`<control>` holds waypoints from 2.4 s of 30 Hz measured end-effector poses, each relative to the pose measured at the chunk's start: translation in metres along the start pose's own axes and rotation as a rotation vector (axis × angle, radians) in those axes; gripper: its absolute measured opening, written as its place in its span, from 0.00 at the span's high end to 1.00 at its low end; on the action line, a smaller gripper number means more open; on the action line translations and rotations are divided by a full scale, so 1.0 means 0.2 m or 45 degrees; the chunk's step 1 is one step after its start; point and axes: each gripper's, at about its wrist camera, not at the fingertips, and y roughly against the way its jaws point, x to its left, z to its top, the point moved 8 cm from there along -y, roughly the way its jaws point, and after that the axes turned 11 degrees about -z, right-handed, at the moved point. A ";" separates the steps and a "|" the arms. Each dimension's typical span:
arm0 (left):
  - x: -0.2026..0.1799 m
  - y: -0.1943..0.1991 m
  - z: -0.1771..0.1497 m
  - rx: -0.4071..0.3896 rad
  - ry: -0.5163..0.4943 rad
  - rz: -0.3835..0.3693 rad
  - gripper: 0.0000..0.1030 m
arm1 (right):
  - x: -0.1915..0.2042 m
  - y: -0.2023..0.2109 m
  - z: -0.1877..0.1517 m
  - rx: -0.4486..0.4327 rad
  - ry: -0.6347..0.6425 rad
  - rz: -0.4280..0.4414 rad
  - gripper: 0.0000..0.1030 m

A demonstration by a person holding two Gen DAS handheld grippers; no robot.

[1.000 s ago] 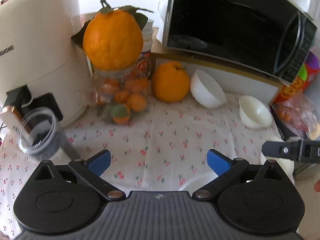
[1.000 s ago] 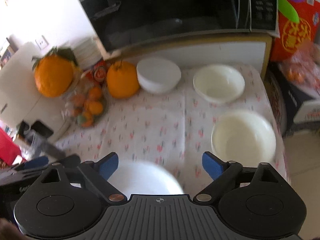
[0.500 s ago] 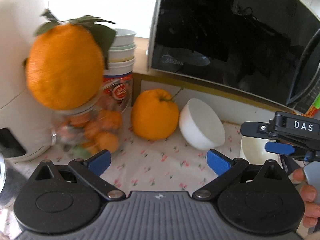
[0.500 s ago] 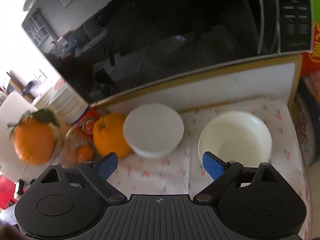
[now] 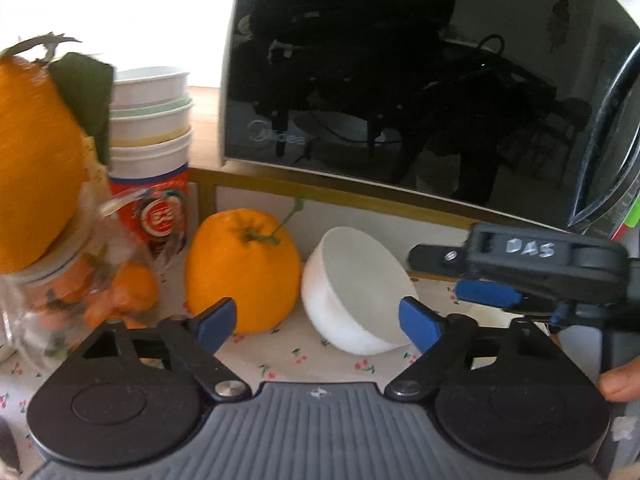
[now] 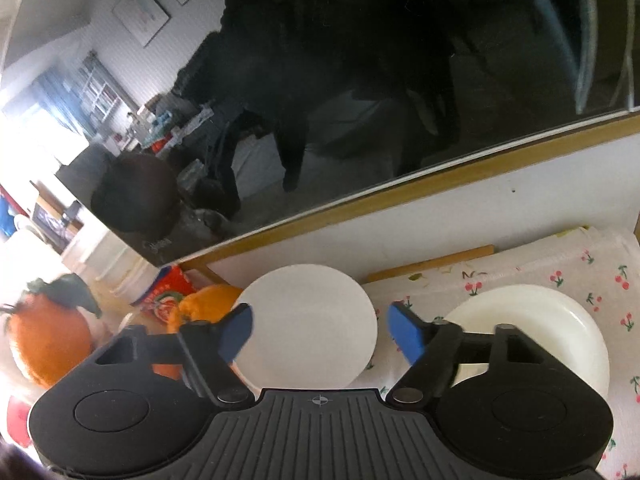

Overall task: Organize plates and bowls
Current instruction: 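Move both grippers to the white bowl beside the orange and close on its rim, then lift the white bowl with both grippers and carry it toward the plate stack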

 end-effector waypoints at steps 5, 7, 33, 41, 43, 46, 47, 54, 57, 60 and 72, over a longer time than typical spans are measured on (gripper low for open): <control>-0.04 -0.06 0.00 0.018 -0.017 -0.018 0.35 | -0.04 -0.04 0.01 0.009 -0.033 -0.029 0.55; -0.05 -0.08 -0.01 0.026 -0.012 -0.020 0.41 | -0.05 -0.05 0.00 -0.001 -0.022 -0.045 0.60; 0.00 -0.09 -0.08 0.073 0.106 0.073 0.89 | -0.03 -0.07 -0.10 0.017 0.194 -0.229 0.91; 0.00 0.02 -0.03 0.081 0.122 0.069 0.89 | 0.07 0.06 -0.09 0.002 0.215 -0.233 0.91; 0.00 0.07 -0.01 0.082 0.116 0.069 0.89 | 0.09 0.11 -0.10 0.005 0.207 -0.230 0.91; -0.01 0.15 0.00 0.099 0.097 0.065 0.89 | 0.12 0.16 -0.12 0.021 0.184 -0.229 0.91; -0.01 0.17 0.01 0.105 0.093 0.064 0.89 | 0.13 0.18 -0.13 0.028 0.179 -0.231 0.91; 0.03 0.34 -0.03 0.150 0.110 0.029 0.89 | 0.22 0.31 -0.21 0.084 0.189 -0.235 0.90; 0.05 0.40 -0.06 0.161 0.119 0.003 0.89 | 0.27 0.36 -0.25 0.100 0.211 -0.239 0.90; 0.04 0.48 -0.08 0.162 0.125 -0.042 0.89 | 0.31 0.45 -0.31 0.111 0.231 -0.245 0.90; -0.16 0.77 -0.40 0.227 0.121 -0.287 0.88 | 0.21 0.88 -0.62 0.178 0.297 -0.343 0.90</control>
